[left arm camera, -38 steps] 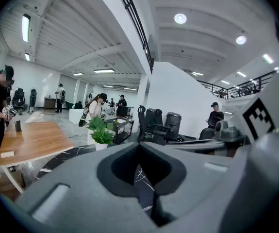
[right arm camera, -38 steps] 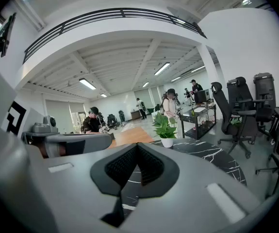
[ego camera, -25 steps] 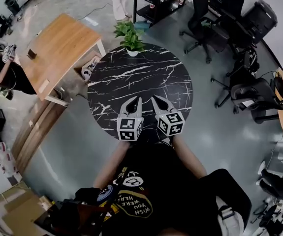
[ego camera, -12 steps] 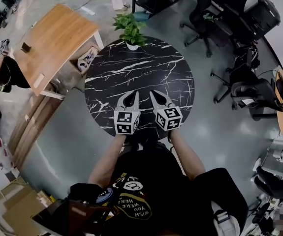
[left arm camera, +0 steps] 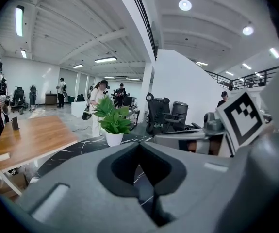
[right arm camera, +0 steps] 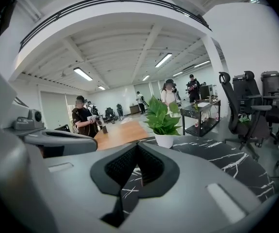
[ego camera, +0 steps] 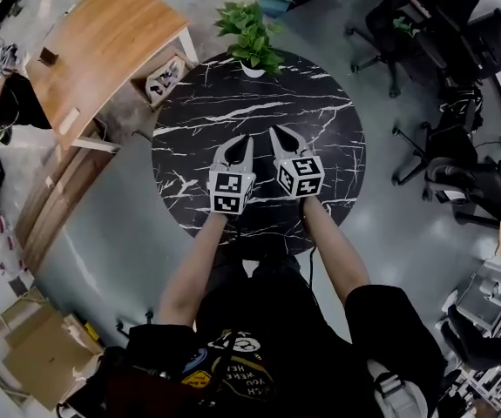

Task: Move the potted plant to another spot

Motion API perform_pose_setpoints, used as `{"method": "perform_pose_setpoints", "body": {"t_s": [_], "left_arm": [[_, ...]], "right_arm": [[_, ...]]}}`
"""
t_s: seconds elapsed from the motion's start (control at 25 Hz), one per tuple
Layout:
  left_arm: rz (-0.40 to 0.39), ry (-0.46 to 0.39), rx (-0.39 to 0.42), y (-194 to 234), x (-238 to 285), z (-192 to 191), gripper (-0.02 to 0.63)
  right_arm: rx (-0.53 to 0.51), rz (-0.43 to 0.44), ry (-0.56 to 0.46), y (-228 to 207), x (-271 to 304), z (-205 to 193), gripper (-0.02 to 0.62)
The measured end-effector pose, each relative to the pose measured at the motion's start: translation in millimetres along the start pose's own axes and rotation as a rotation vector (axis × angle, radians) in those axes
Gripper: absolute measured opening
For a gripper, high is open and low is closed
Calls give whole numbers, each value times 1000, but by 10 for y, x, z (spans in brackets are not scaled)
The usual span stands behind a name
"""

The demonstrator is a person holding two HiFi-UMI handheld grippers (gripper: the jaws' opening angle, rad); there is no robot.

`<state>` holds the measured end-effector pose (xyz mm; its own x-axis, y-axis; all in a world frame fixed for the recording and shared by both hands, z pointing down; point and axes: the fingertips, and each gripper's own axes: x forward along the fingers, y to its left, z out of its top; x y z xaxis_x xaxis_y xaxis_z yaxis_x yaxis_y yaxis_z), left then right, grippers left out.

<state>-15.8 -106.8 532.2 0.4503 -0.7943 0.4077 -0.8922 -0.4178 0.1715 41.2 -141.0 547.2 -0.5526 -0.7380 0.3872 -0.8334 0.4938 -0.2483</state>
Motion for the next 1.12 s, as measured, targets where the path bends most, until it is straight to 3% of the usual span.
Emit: {"method": "perform_pose_setpoints", "body": {"t_s": [0.08, 0.24, 0.4, 0.6, 0.84, 1.12], "left_arm": [[-2, 11, -2, 172, 147, -49, 5], [-13, 17, -6, 466, 362, -124, 5], [7, 12, -26, 776, 603, -169, 4], [33, 3, -52, 1070, 842, -127, 3], [35, 4, -93, 1219, 900, -155, 3], [58, 38, -127, 1281, 893, -328, 4]], "right_arm": [[-10, -7, 3, -88, 327, -73, 9], [-3, -33, 24, -308, 1017, -269, 184], [-35, -103, 40, -643, 1647, -355, 292], [-52, -146, 78, -1035, 2258, -424, 338], [-54, -119, 111, -1241, 2690, -441, 484], [-126, -157, 122, -1327, 2943, -444, 509]]}}
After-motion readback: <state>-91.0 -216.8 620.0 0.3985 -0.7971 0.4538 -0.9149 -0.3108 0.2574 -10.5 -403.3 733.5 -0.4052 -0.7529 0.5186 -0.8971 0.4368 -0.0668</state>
